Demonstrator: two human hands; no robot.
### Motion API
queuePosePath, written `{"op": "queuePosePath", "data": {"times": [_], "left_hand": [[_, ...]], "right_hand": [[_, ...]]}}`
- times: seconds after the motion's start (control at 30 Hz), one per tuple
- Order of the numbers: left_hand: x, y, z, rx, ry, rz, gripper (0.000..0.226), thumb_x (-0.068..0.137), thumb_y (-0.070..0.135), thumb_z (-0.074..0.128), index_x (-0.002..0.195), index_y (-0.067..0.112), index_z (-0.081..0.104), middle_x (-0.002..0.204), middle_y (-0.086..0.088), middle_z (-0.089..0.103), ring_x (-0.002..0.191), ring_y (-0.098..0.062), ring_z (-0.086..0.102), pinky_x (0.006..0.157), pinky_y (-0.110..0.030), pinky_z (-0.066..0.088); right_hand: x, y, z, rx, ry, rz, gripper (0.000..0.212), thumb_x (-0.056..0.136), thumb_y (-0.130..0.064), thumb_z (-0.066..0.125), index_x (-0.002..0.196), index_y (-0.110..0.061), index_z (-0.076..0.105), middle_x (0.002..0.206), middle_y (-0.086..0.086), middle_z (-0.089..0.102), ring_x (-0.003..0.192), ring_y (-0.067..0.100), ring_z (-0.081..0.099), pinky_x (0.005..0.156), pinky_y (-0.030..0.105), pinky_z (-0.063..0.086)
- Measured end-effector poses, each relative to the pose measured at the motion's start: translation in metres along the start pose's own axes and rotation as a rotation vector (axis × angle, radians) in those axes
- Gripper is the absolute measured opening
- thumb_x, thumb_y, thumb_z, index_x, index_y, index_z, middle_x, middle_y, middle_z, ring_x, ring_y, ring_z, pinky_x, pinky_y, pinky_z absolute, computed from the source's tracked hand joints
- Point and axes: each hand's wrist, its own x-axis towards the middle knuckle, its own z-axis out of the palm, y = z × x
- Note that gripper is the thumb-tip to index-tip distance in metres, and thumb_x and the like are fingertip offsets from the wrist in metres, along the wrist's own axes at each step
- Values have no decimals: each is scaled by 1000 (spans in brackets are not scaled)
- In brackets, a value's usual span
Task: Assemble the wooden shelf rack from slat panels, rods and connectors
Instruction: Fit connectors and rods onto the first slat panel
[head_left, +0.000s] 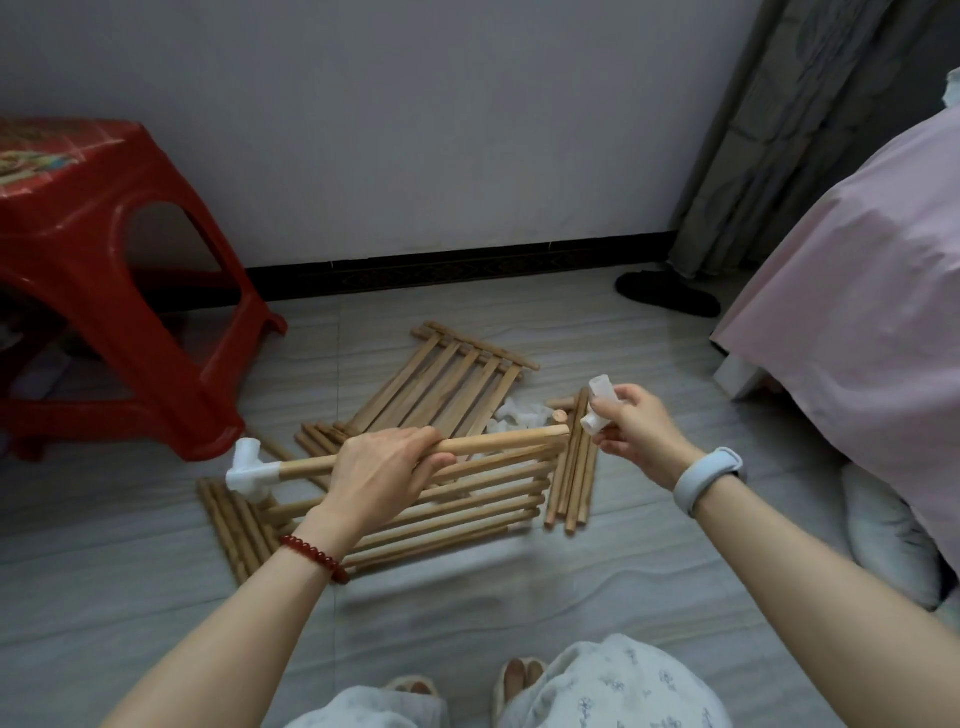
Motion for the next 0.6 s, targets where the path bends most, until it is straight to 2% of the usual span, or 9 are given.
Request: {"op": "queuePosePath", "data": {"times": [0.07,0.13,0.3,0.4,0.5,0.6], "left_hand": [[0,0,0,5,-3,-10,27,91,46,51,83,24,65,63,9,59,53,-7,56,42,-17,33],[-1,0,1,1,-10,-21,34,92,50,42,84,25,65,64,10,60,54,-7,56,42,-17,33],[-1,-2,-1,-14,-15,-64,32,91,48,44,89,25,66,66,9,61,55,-7,57,43,-20,37],[-1,-3,-6,-17,-3,-90,21,92,41,55,91,23,67,66,10,62,55,-7,57,44,-14,30],[-2,-6,-14,-37,1,-135,13,89,33,63,93,22,67,67,10,63,57,-8,57,47,-9,24],[-3,-10,-25,-99,-9,-217,14,93,34,56,98,24,64,70,9,63,62,-10,57,52,-22,33]], "right_hand": [[0,7,3,140,-18,48,9,92,-9,56,99,-11,52,87,13,61,58,16,60,47,21,49],[-1,10,8,201,-62,55,9,91,-8,58,96,-10,51,92,16,61,62,18,64,50,23,52],[-5,6,19,171,-113,27,14,90,-16,61,99,-11,51,97,17,63,69,21,68,56,26,56],[-11,3,25,24,-114,-94,20,91,-28,60,99,-13,49,80,13,69,56,18,66,50,23,53],[-22,-11,35,-81,-151,-248,23,95,-36,50,95,-13,48,61,6,68,46,16,61,40,19,46],[-32,-31,46,-106,-193,-348,28,101,-34,35,89,-12,48,57,6,62,42,16,55,36,19,39]]}}
